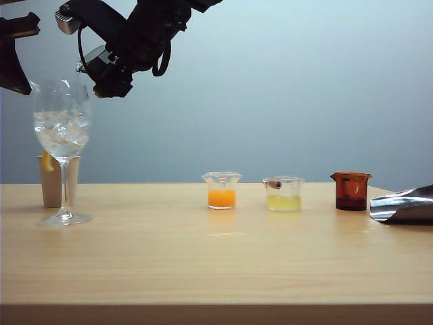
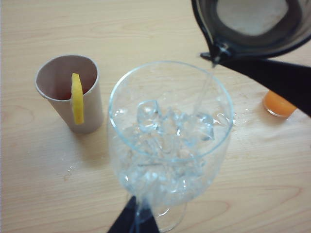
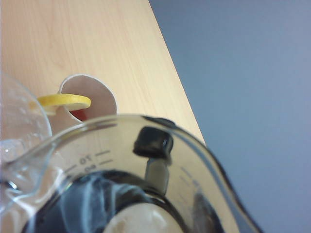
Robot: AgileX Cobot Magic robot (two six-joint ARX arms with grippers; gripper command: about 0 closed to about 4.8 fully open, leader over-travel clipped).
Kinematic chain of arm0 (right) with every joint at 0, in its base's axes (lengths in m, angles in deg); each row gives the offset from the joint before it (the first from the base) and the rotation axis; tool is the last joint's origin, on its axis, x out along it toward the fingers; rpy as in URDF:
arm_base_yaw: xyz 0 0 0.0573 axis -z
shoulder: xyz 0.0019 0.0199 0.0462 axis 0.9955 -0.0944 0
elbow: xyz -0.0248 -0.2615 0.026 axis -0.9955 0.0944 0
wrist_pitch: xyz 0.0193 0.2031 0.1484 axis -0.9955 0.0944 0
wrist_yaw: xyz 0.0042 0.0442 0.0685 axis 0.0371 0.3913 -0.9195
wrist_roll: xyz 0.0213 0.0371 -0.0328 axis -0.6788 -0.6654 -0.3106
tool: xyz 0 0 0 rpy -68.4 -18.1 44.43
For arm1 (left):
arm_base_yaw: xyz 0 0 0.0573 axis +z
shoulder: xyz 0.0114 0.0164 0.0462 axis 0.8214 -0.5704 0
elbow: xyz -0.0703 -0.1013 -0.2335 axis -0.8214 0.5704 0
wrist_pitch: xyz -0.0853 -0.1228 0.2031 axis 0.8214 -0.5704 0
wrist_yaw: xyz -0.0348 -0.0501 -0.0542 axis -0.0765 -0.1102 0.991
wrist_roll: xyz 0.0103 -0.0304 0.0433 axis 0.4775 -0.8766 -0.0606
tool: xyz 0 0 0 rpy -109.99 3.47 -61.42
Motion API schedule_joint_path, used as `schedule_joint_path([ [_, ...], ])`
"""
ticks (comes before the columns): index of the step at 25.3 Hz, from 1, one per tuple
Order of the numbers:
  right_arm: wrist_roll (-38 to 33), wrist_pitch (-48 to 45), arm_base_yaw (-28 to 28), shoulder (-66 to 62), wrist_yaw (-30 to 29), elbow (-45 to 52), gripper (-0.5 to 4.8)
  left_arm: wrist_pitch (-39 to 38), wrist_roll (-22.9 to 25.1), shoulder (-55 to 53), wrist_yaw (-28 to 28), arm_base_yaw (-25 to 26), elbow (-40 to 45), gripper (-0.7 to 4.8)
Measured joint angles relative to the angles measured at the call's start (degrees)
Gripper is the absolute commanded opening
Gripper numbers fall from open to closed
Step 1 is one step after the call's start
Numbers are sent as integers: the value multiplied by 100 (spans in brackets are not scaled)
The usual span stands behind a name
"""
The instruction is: Pick up the first measuring cup from the left, pour the coconut rum inside into the goblet, and finally put the measuring cup back in its original place.
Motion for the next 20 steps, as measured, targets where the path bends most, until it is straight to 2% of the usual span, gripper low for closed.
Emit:
schedule_joint_path([
  [8, 544, -37, -81, -2, 107, 11, 143, 0, 0, 0, 0, 0, 0, -4],
  [20, 914, -256, -81, -2, 195, 7, 143, 0, 0, 2, 0, 0, 0, -4],
])
